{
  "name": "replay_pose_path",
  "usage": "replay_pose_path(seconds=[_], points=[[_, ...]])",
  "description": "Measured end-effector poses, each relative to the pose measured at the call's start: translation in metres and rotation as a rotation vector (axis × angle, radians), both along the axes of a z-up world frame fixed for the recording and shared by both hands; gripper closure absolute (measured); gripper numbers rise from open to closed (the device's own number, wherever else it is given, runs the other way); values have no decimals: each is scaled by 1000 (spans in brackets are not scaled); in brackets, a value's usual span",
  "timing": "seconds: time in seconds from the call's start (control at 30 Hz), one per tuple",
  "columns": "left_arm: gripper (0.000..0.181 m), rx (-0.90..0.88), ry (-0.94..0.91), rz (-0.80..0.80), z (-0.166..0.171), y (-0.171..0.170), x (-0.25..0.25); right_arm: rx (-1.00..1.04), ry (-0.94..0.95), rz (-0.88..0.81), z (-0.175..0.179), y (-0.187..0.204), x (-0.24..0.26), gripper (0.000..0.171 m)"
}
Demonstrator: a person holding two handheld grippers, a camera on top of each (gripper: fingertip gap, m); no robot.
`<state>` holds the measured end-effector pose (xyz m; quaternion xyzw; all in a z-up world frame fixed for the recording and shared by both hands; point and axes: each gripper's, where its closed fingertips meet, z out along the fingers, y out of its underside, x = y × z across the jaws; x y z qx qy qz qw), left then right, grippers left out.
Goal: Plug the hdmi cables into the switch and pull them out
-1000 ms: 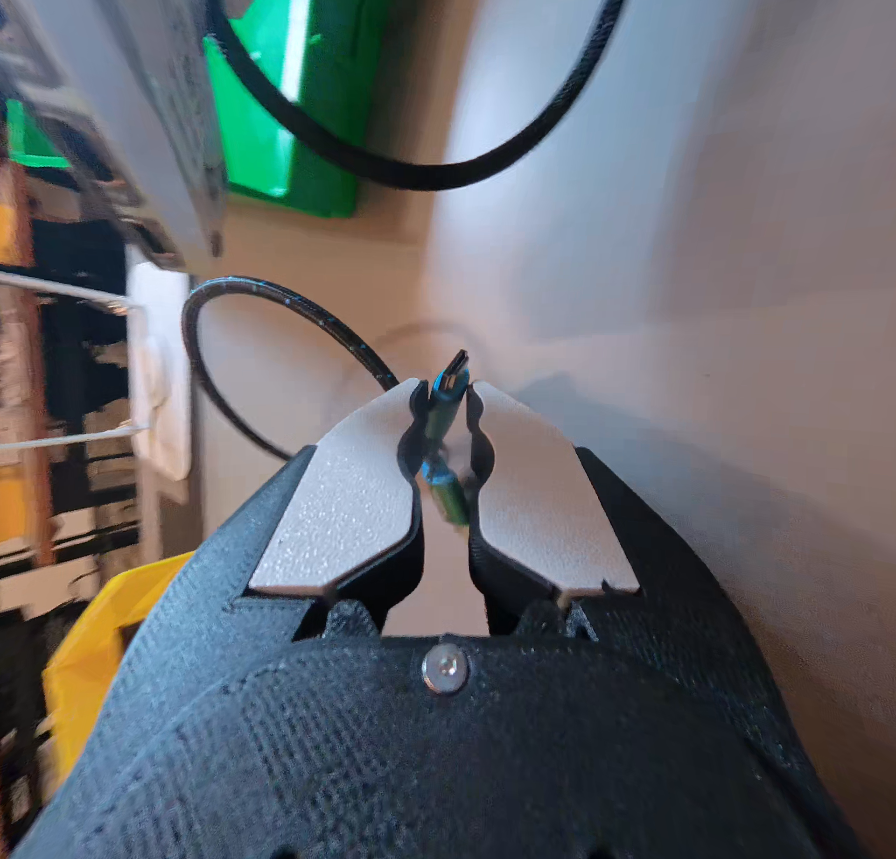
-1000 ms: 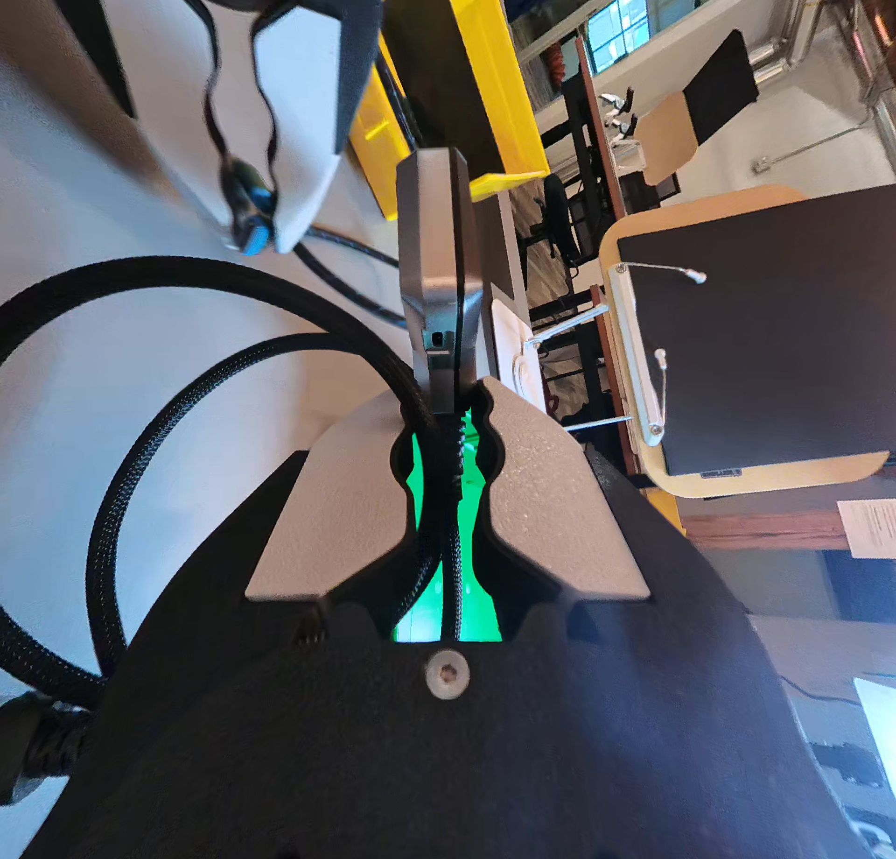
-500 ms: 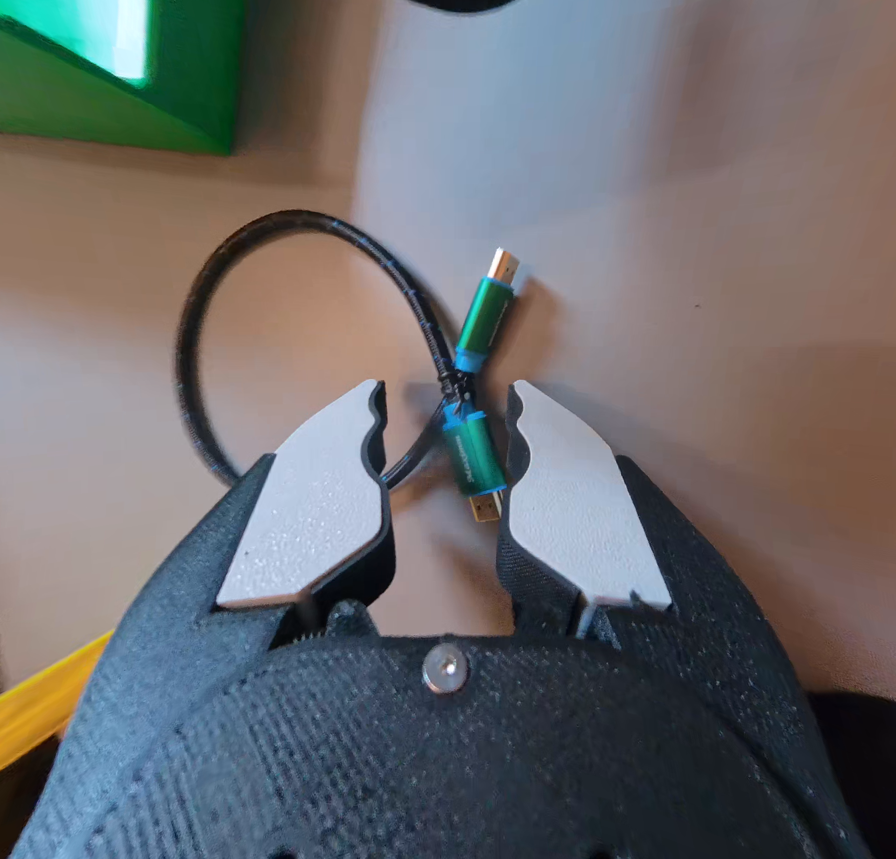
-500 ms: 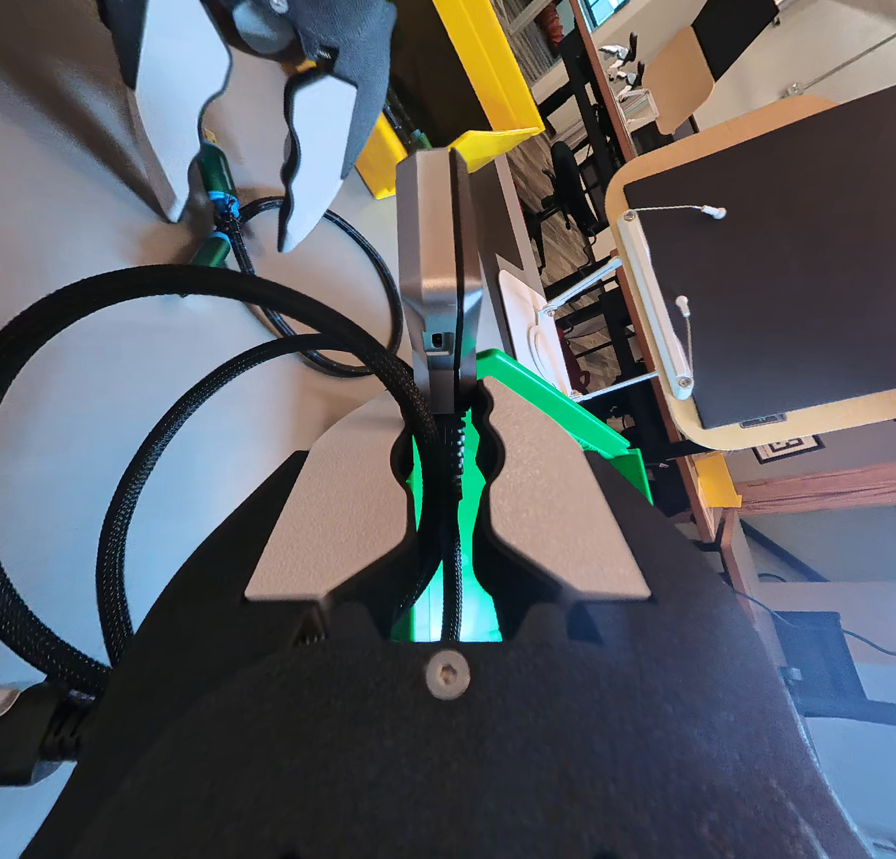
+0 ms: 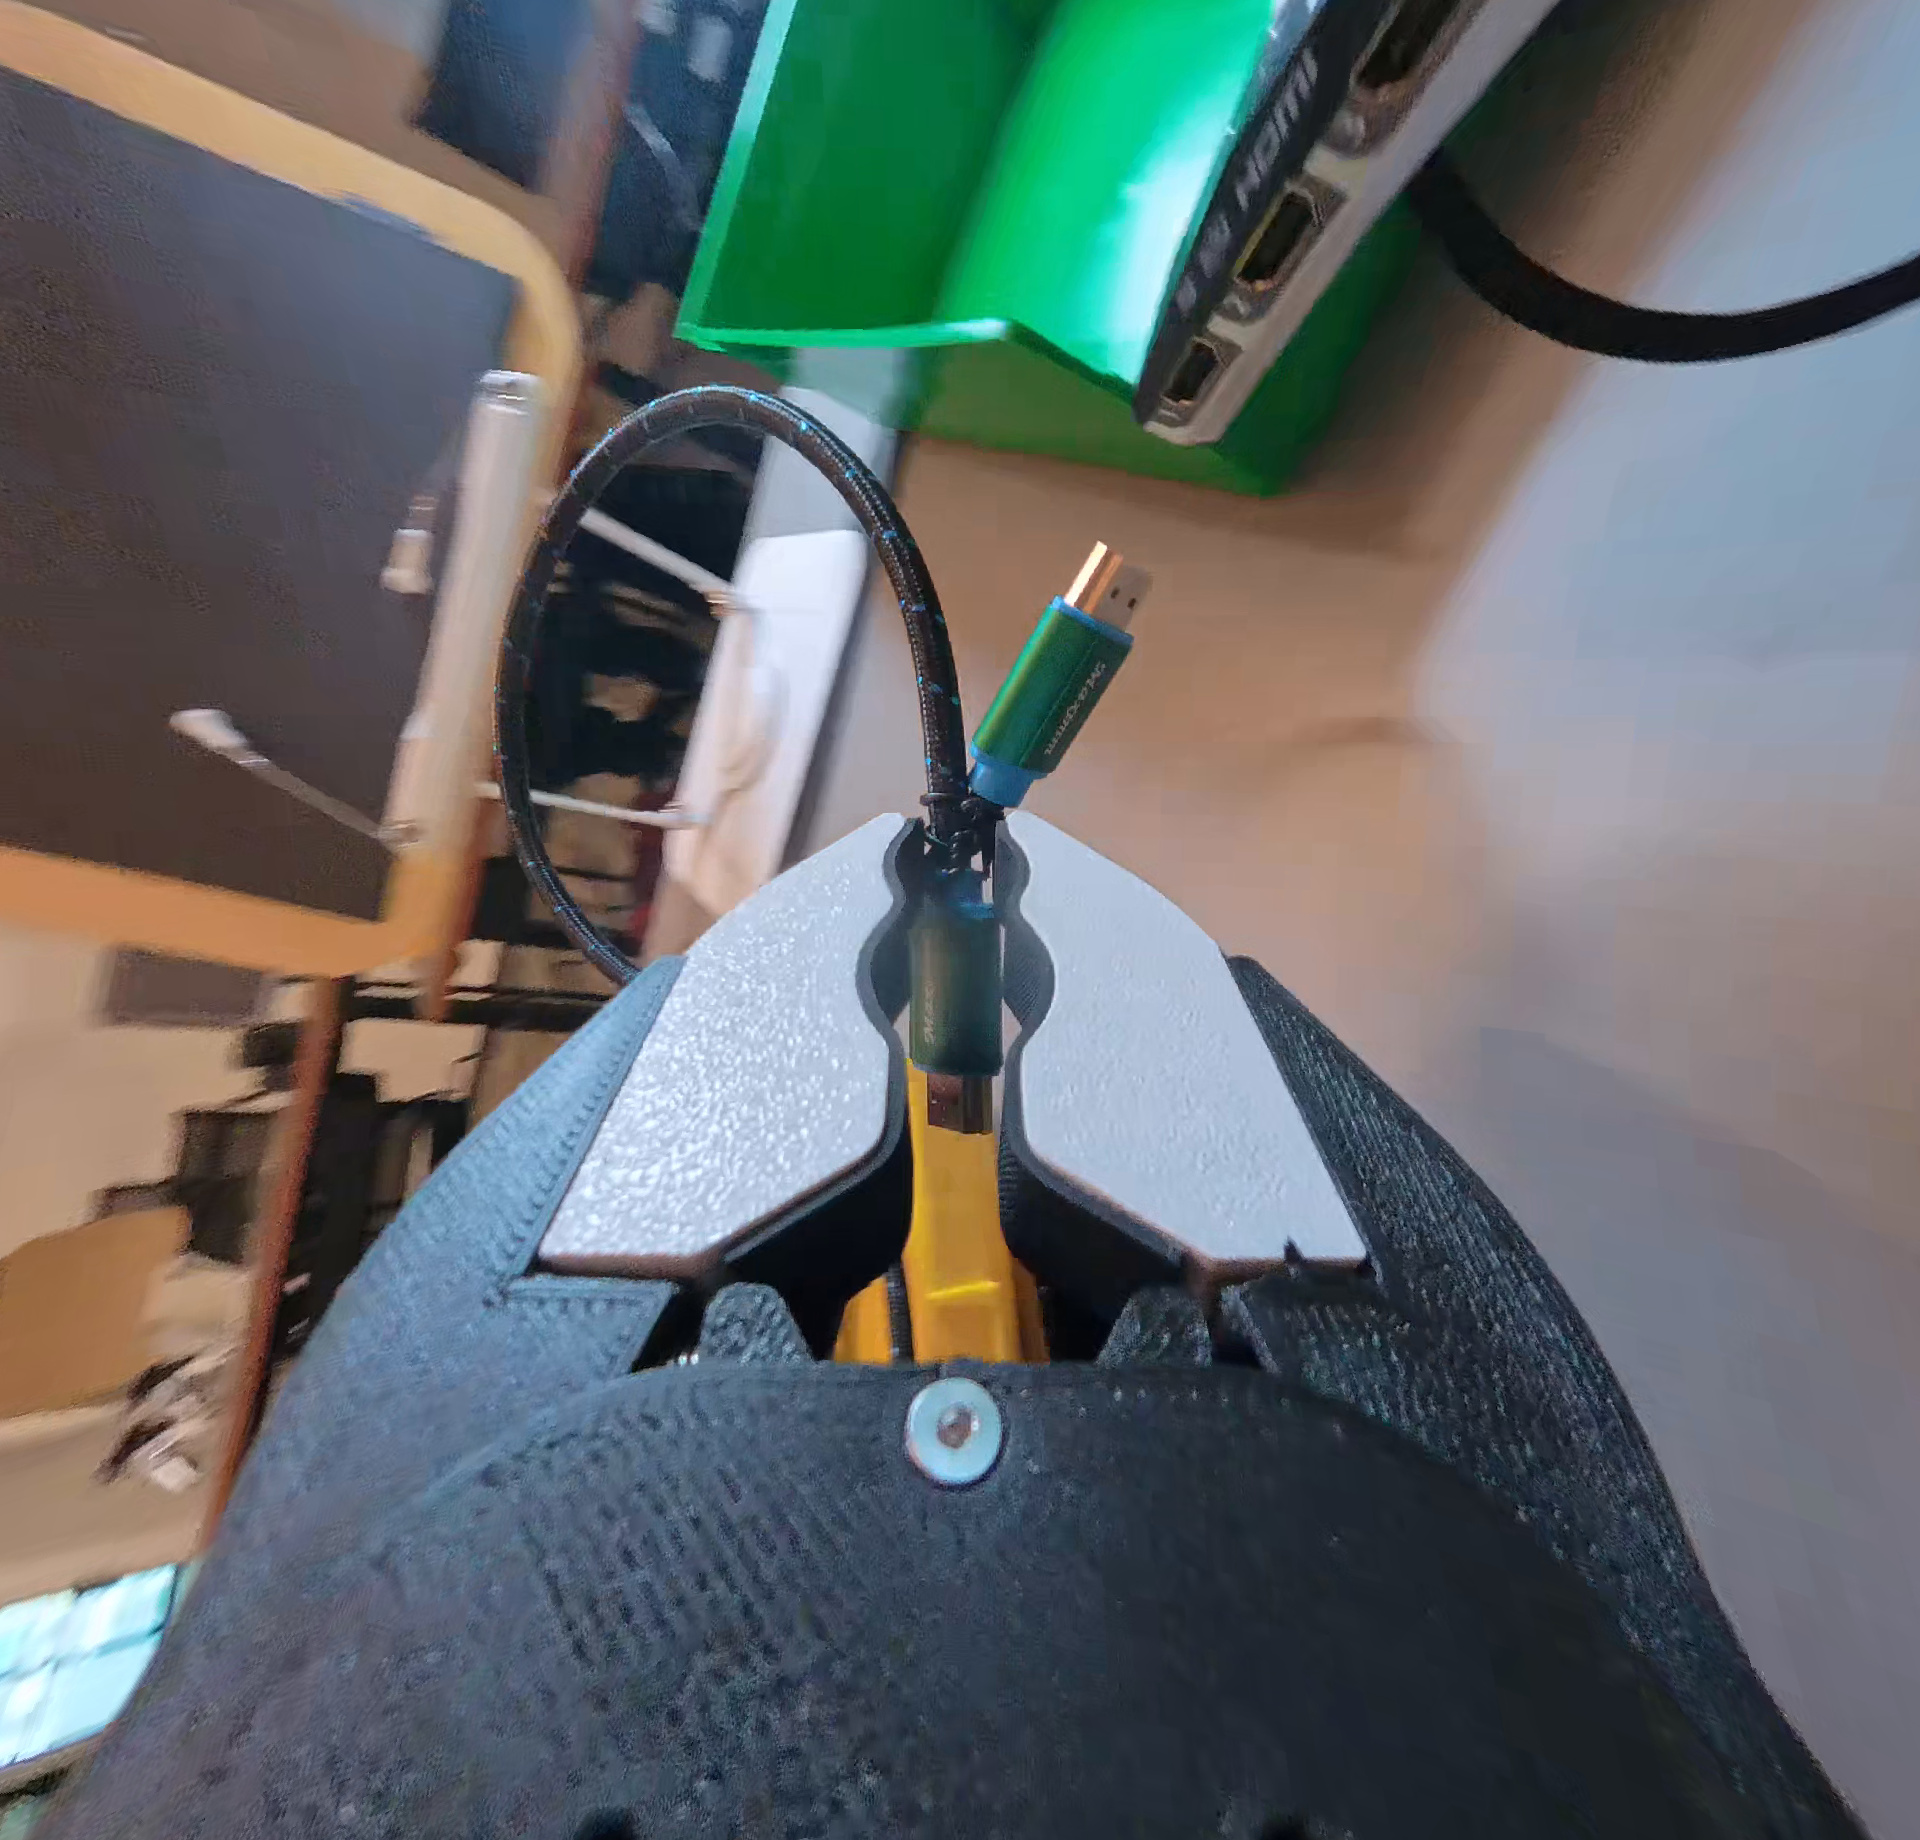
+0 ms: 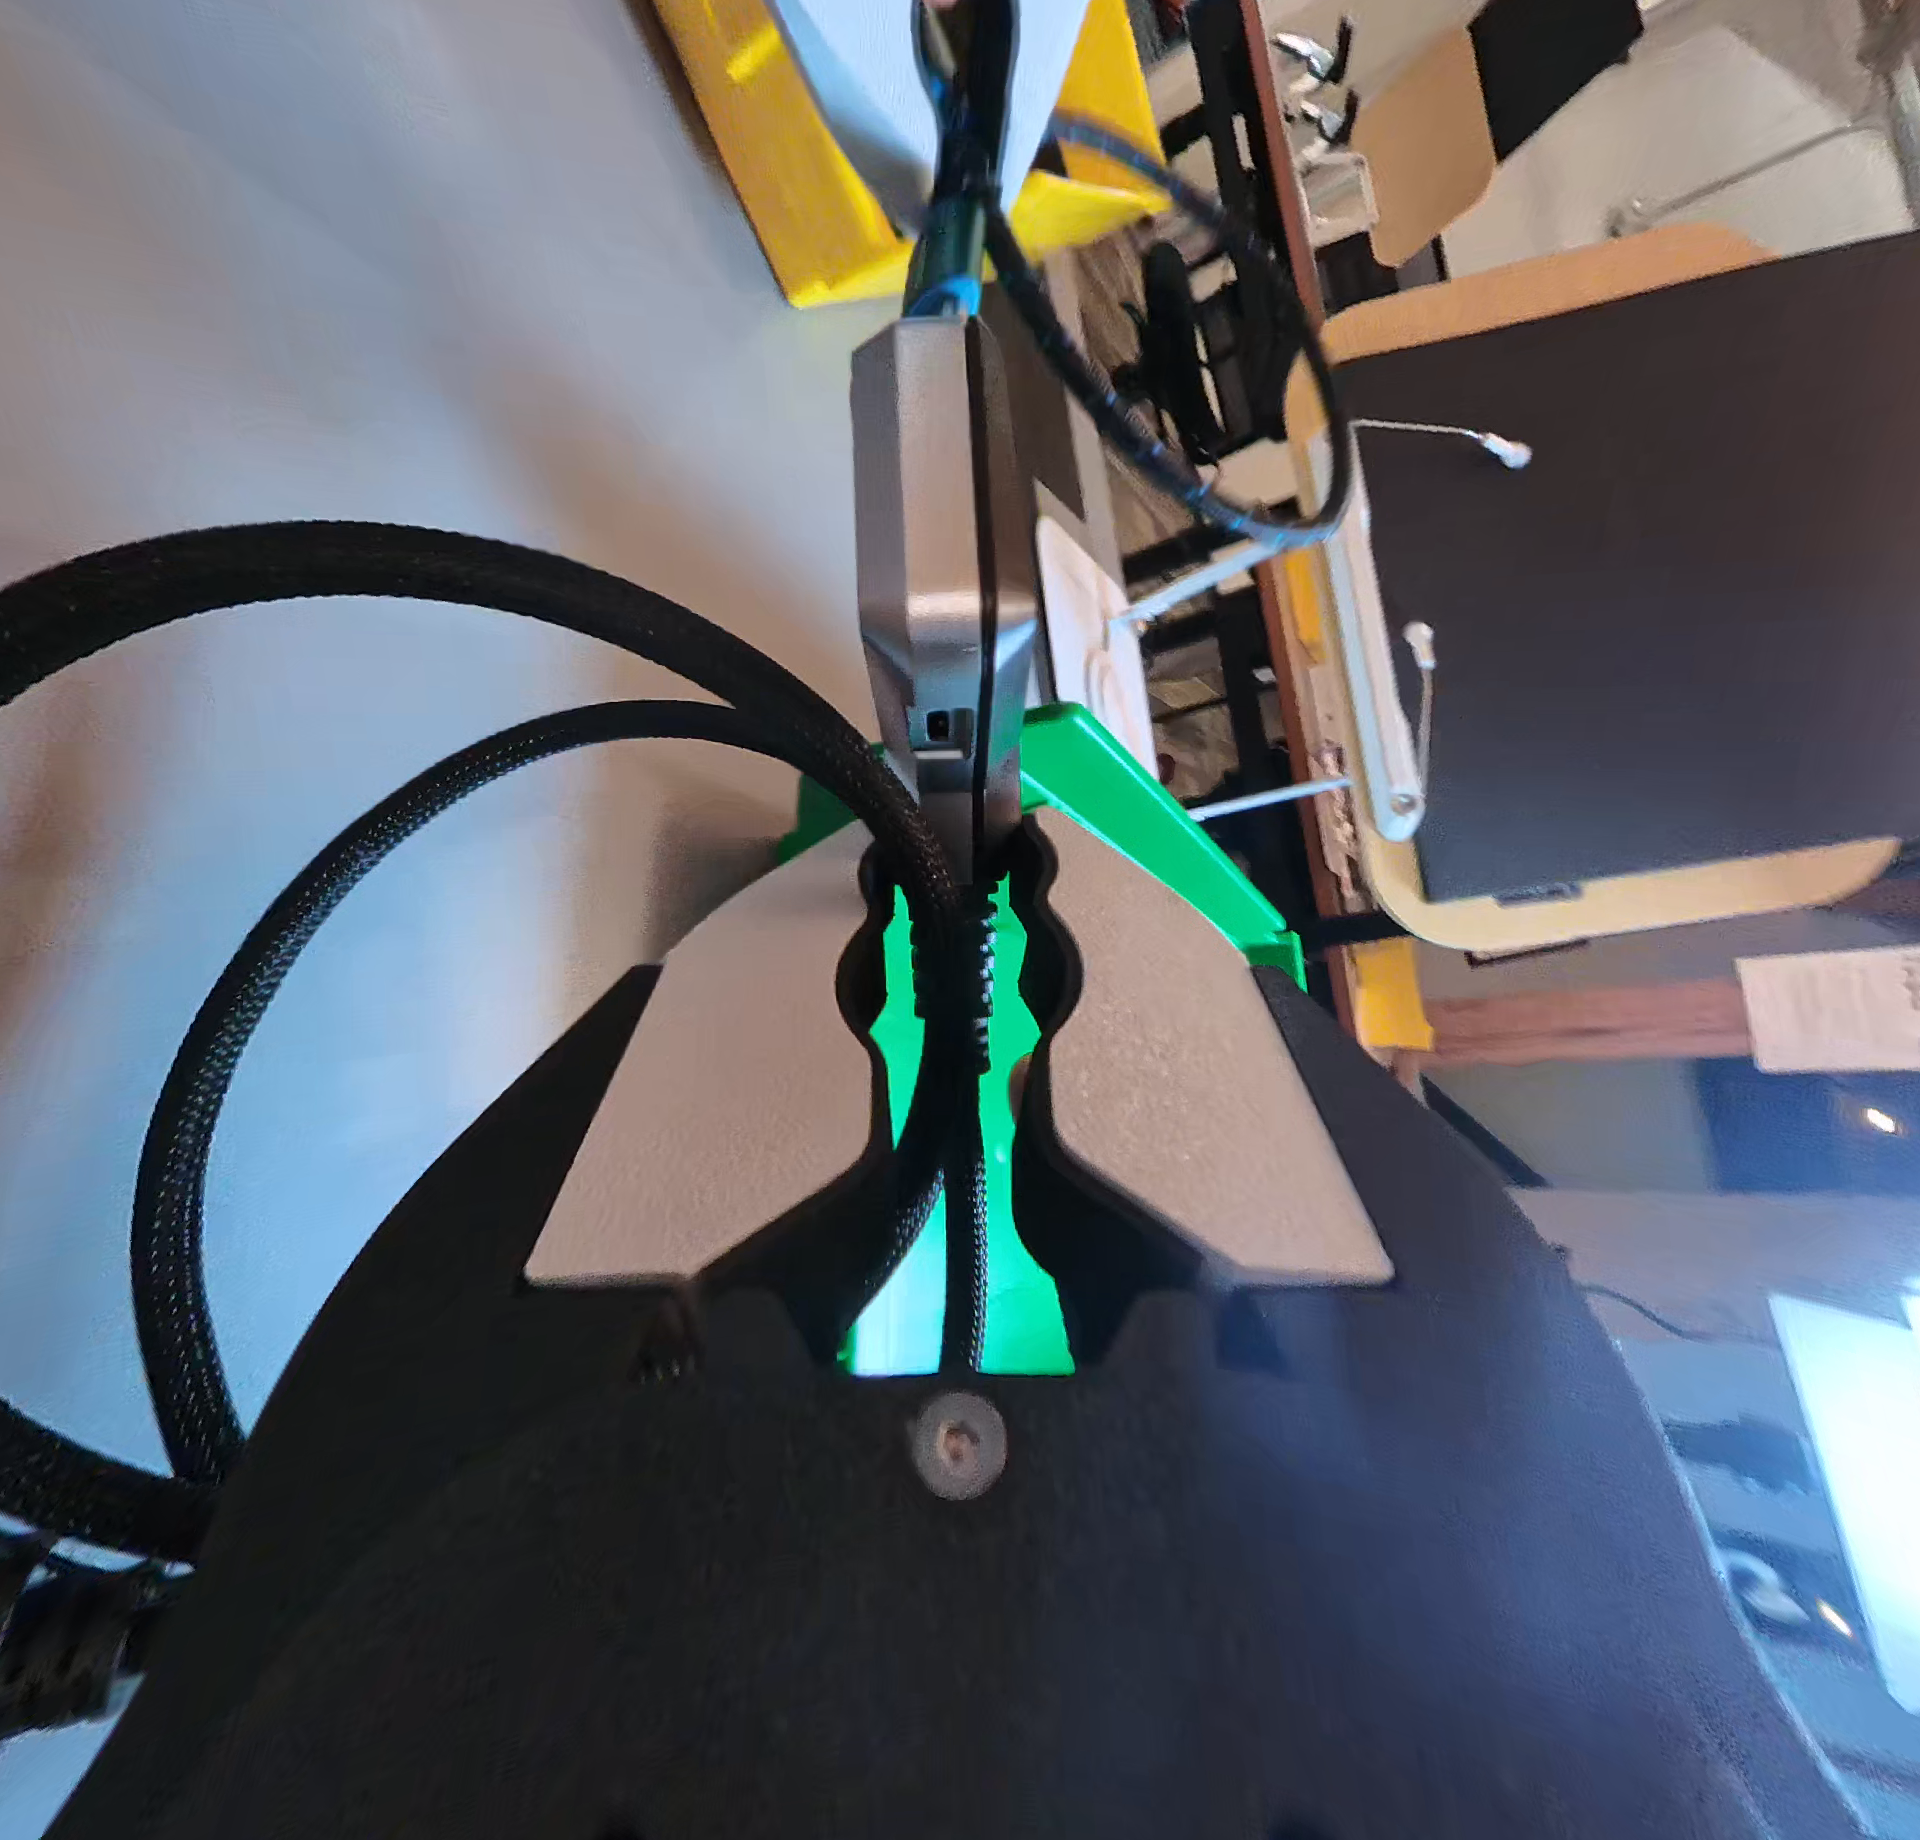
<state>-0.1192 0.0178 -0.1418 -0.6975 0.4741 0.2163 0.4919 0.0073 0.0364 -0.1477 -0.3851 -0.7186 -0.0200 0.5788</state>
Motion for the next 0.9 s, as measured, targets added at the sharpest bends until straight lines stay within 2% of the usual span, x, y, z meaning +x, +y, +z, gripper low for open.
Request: replay_pose_path(seconds=[0.2, 0.33, 0.53, 0.9], points=[[168, 253, 145, 101, 19, 4, 3, 106, 50, -75, 7, -1, -13, 150], [169, 395, 222, 86, 33, 1, 13, -37, 119, -46, 7, -12, -22, 150], [168, 506, 282, 70, 45, -3, 13, -282, 203, -37, 8, -15, -25, 150], [169, 589, 348, 79, 53, -3, 8, -345, 285, -39, 17, -17, -27, 150]])
